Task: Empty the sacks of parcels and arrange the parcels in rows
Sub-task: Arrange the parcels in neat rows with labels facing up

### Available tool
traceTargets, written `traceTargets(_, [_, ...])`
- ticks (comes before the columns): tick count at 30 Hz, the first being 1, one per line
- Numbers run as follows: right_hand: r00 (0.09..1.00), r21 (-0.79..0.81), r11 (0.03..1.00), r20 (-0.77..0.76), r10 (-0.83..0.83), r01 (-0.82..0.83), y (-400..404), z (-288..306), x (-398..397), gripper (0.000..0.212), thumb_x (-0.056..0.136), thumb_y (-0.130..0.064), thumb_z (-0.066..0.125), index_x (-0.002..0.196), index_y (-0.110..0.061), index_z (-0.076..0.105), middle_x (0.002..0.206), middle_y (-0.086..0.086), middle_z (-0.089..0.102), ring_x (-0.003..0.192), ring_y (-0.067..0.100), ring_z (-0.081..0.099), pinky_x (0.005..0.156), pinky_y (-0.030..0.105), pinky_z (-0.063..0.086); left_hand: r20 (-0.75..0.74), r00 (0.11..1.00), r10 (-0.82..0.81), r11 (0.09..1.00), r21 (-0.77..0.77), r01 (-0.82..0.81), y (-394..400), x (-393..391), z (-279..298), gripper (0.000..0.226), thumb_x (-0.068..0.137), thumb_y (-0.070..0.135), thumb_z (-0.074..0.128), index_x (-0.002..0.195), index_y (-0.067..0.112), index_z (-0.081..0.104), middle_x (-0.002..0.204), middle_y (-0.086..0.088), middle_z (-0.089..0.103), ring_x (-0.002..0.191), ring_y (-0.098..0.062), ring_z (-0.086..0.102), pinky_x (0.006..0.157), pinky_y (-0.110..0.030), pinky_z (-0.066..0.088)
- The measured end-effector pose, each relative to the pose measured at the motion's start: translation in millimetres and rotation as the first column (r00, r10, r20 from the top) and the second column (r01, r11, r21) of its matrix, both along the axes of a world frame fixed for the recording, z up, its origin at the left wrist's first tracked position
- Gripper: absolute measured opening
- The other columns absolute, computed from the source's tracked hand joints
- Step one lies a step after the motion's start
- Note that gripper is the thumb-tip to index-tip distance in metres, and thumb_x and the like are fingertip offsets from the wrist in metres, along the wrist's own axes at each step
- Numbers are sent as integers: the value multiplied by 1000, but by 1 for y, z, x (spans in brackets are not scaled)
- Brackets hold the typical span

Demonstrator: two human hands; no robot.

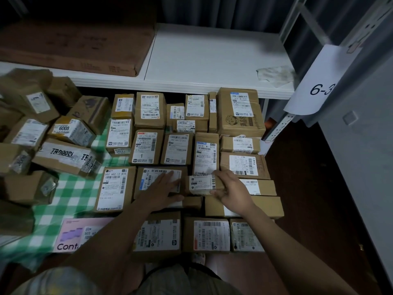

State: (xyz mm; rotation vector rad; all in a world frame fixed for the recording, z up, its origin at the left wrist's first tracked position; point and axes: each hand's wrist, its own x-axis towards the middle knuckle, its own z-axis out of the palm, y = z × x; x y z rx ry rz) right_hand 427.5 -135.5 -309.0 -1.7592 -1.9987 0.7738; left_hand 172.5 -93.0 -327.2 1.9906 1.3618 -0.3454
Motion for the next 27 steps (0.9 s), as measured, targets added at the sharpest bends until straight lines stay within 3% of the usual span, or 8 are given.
traceTargets(4, [999,-2,1000,-31,-11,11,0,0,-1,60,85,-20,74,139,-22,50,129,2,52,115,15,51,78,19,43,-13,1000,24,1000,16,-24,5,-4,-3,71,92,60,44,152,36,15,161,0,-12,148,-22,-13,120,-49,5])
traceTargets(8, [999,-23,999,-21,-32,32,2,-3,-1,60,84,-22,74,139,-21,50,132,1,51,121,14,47,82,10,33,11,998,55,998,22,-55,6,-1,-3,66,91,58,48,149,32,28,162,-1,-9,148,-23,-10,118,-53,11])
traceTargets(13, [1000,-23,1000,10,-18,18,3,1,1,60,85,-28,73,140,-25,48,133,-2,50,119,14,49,85,24,46,2,997,72,995,70,-72,7,5,-4,57,93,56,47,141,28,38,162,-2,-3,148,-25,-6,117,-53,14])
traceTargets(16, [999,-43,999,41,14,-12,6,8,4,60,85,-30,73,140,-24,48,134,-3,50,119,15,49,86,25,43,-26,998,66,994,84,-63,10,12,-5,57,92,58,46,139,27,39,161,-3,-1,147,-27,-3,116,-54,16])
traceTargets(19, [998,-100,995,-57,-9,4,14,19,12,58,84,-27,75,136,-24,50,135,-4,49,122,15,48,96,29,44,-29,996,79,992,99,-76,13,16,-5,55,92,59,45,135,25,43,161,-5,-1,147,-29,1,115,-55,19])
traceTargets(23, [921,-152,973,-324,-216,175,17,33,31,44,79,-19,79,111,-35,54,115,-13,53,108,14,56,89,35,52,-72,995,72,987,150,-60,18,27,-1,55,97,48,43,143,18,36,161,-10,4,147,-30,4,116,-49,19])
traceTargets(26, [869,-118,946,-374,-325,303,12,35,38,40,80,-8,77,103,-23,48,103,-19,52,99,-11,50,78,8,43,-15,998,62,975,213,-58,21,41,2,61,96,43,49,147,14,29,158,-12,16,143,-30,18,113,-42,26])
traceTargets(27, [862,-118,940,-376,-340,319,11,34,40,39,81,-6,76,103,-17,47,101,-17,51,96,-13,49,75,5,40,-2,999,52,973,225,-50,21,46,4,63,96,41,51,147,14,27,156,-12,19,141,-30,21,111,-41,29])
